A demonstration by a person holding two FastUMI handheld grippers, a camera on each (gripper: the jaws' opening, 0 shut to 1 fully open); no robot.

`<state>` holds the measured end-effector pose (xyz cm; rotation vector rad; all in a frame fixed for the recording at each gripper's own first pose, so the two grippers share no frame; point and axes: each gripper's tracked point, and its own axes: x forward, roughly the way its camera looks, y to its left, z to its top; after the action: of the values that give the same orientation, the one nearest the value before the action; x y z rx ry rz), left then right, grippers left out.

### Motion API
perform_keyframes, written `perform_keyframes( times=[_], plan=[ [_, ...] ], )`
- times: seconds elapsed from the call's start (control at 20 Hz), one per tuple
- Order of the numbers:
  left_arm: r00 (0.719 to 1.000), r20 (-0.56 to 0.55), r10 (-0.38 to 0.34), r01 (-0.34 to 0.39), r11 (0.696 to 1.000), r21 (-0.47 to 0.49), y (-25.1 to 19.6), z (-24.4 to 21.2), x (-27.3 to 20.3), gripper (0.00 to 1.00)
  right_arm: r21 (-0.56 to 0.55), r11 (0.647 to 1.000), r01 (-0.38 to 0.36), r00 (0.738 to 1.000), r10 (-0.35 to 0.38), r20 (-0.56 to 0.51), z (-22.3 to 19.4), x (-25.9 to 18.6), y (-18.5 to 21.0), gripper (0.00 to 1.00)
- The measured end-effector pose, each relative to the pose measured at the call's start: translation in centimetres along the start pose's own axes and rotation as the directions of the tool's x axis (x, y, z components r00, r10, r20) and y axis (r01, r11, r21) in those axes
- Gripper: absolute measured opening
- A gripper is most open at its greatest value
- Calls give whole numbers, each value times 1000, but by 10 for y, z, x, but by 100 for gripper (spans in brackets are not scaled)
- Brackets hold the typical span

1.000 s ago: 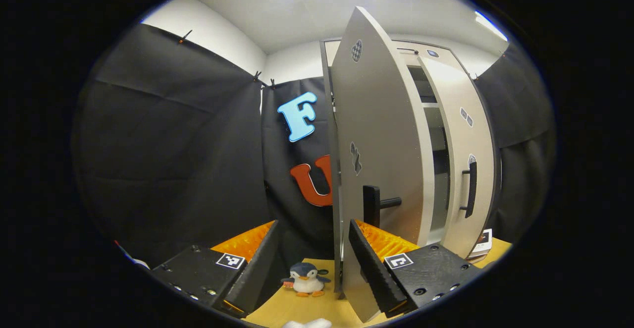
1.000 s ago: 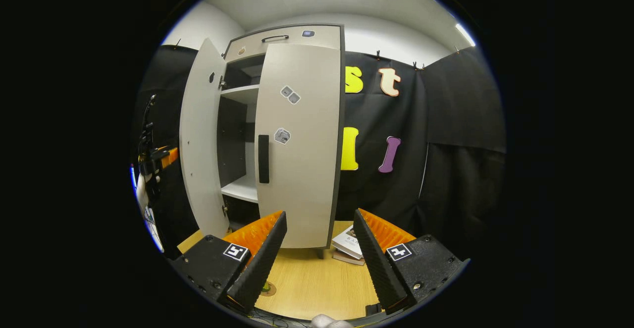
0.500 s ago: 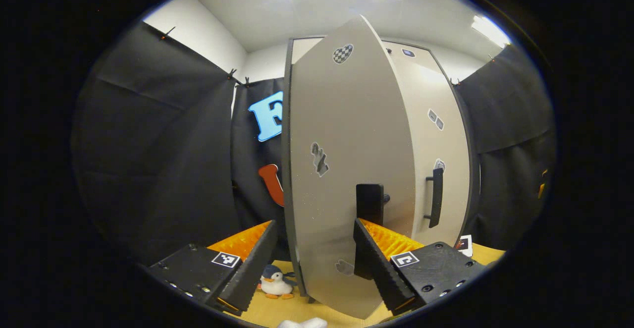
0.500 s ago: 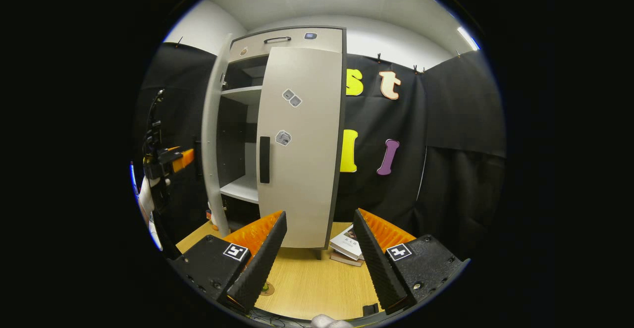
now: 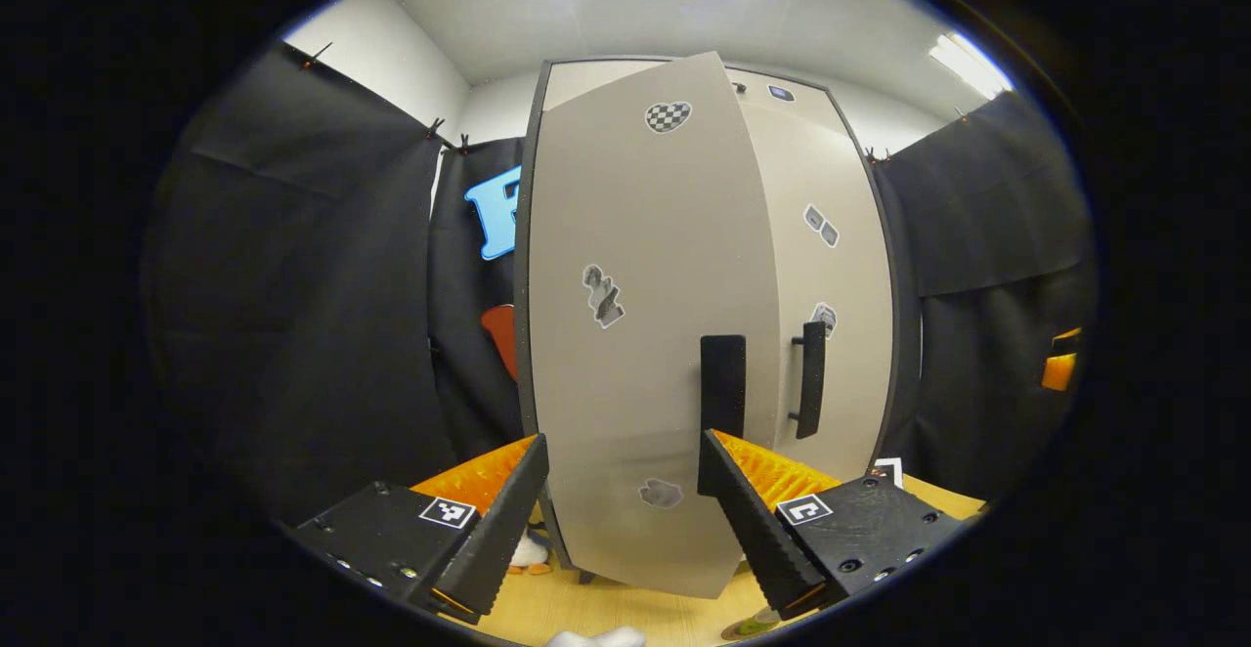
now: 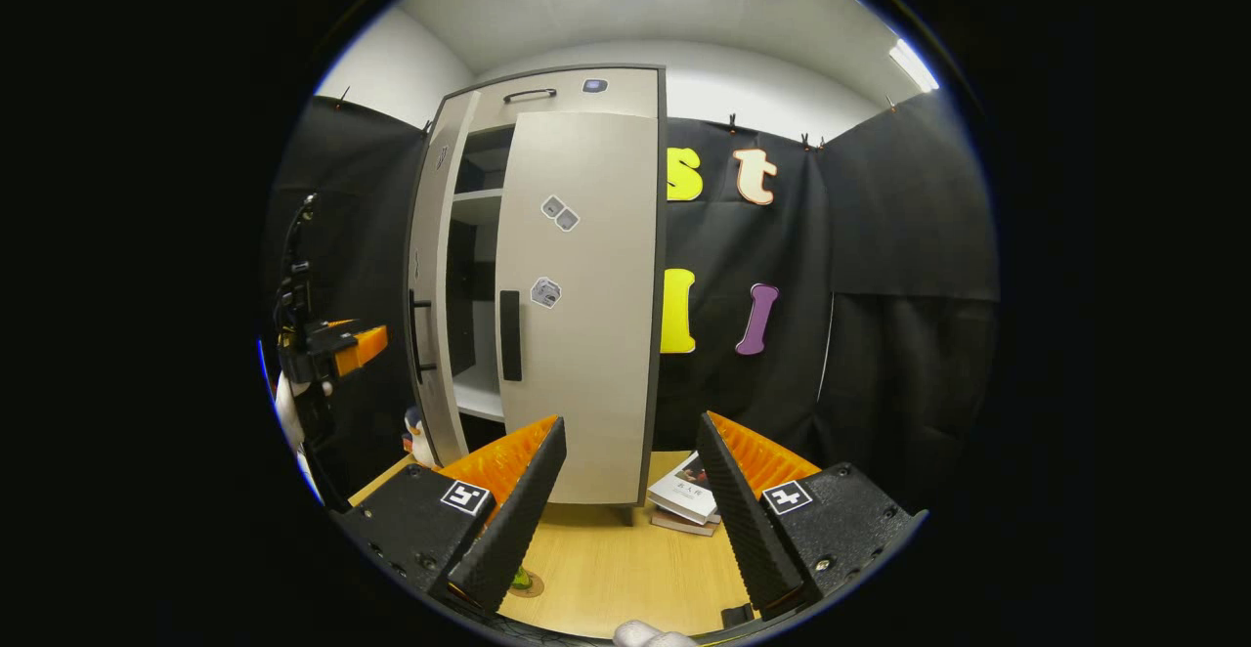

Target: Grasp the bottle in the cabinet with the left hand and place it on the coaster, then close the right door with the right hand and the left door with the left hand.

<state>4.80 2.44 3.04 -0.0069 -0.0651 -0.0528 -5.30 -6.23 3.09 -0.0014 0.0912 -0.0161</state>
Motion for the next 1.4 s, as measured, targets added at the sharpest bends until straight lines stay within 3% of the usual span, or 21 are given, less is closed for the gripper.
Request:
perform_keyframes(
  times=[0.55,0.75,1.05,1.4],
  plan=[
    [997,-72,8,-5,1000,31,-12,-31,-64,96,23,999,-22,998,21,60,4,15,28,83],
    [992,-115,45,-37,997,64,-9,-55,-88,96,5,1000,-23,998,22,52,-9,13,36,83],
    [993,-106,43,-42,999,6,-21,-54,-87,96,14,999,-37,999,36,18,-23,11,42,83],
    [995,-90,36,-35,999,17,-28,-45,-83,96,8,1000,-16,1000,16,14,-29,8,34,83]
  ],
)
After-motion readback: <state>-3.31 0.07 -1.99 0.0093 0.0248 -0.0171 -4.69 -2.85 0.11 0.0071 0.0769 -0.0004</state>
